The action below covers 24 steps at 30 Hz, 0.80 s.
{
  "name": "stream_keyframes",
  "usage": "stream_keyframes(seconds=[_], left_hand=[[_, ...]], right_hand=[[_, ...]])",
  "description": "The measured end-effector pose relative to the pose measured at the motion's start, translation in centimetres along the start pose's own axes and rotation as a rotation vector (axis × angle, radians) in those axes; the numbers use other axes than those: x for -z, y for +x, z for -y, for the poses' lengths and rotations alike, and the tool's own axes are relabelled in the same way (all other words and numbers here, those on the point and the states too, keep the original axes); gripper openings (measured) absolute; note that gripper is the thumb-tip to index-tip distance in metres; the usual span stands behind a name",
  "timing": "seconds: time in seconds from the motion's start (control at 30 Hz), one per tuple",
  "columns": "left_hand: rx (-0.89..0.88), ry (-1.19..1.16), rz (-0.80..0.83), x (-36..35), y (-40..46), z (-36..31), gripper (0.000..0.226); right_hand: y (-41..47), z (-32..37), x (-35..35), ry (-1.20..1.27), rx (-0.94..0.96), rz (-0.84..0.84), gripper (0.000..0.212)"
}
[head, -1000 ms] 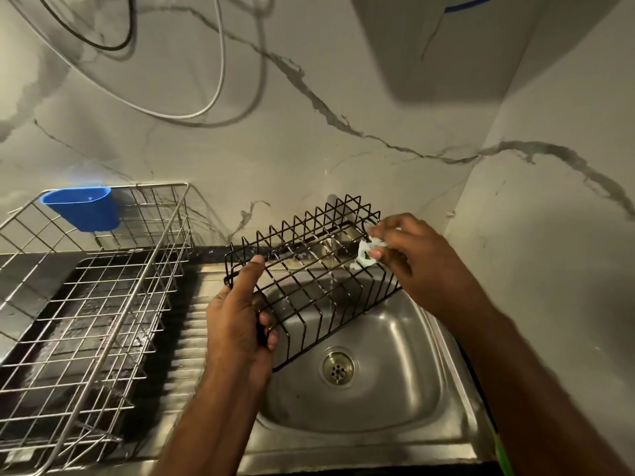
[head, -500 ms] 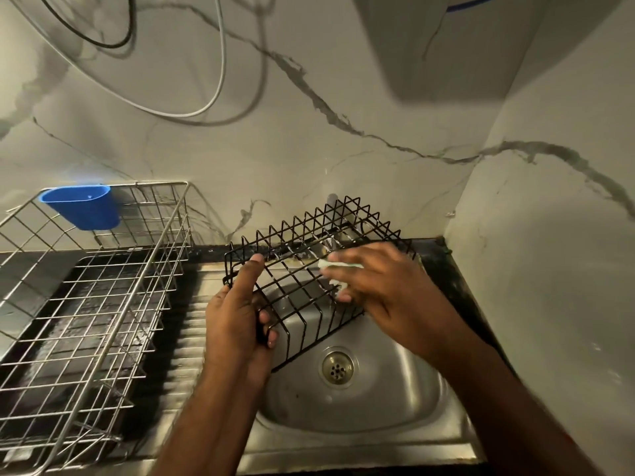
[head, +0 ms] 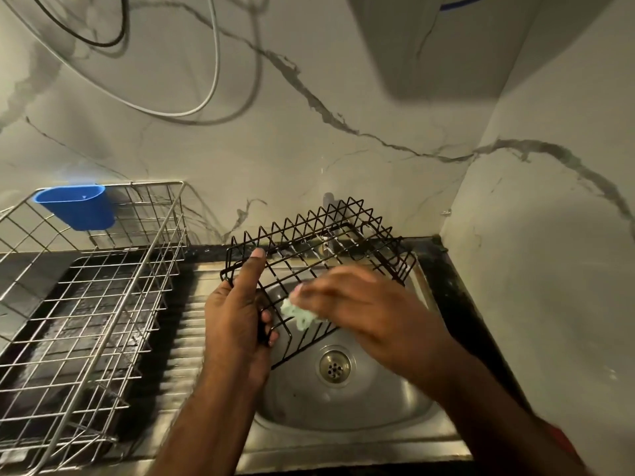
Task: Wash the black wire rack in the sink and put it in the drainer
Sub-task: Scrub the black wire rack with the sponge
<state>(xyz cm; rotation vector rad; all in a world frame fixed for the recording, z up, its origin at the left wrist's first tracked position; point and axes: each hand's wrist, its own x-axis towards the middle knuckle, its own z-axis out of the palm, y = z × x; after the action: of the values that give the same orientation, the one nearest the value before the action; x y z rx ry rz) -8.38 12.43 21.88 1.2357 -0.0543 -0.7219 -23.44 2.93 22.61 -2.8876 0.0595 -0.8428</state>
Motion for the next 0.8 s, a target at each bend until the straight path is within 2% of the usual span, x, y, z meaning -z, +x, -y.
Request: stream_keyframes(seconds=[0.1, 0.2, 0.33, 0.47, 0.63, 0.7, 0.8], left_hand=[[0.019, -0.012, 0.001, 0.0, -0.1, 0.0, 0.042], [0.054, -0.027, -0.003, 0.4, 0.1, -0.2, 0.028], [0.080, -0.031, 0.008, 1.0, 0.6, -0.6, 0.019], [0.099, -0.041, -0.001, 1.2, 0.6, -0.5, 0.015], [0.113, -0.045, -0.004, 1.4, 0.2, -0.3, 0.018], [0.140, -0.053, 0.002, 1.5, 0.2, -0.3, 0.022], [0.183, -0.067, 0.022, 1.5, 0.0, -0.1, 0.030]], right_hand=[[-0.7, 0.2, -1.3, 0.030, -0.002, 0.031, 0.039], [-1.6, -1.6, -1.0, -0.009, -0.072, -0.053, 0.040], [-3.2, -5.8, -0.3, -0.025, -0.172, -0.285, 0.037], [-3.9, -7.9, -0.2, -0.068, -0.292, -0.321, 0.038], [-3.1, -6.5, 0.0, -0.029, -0.449, -0.382, 0.040], [-2.6, -4.4, 0.3, 0.022, -0.402, -0.347, 0.045], [-1.3, -0.5, 0.2, 0.007, -0.201, -0.163, 0.048]])
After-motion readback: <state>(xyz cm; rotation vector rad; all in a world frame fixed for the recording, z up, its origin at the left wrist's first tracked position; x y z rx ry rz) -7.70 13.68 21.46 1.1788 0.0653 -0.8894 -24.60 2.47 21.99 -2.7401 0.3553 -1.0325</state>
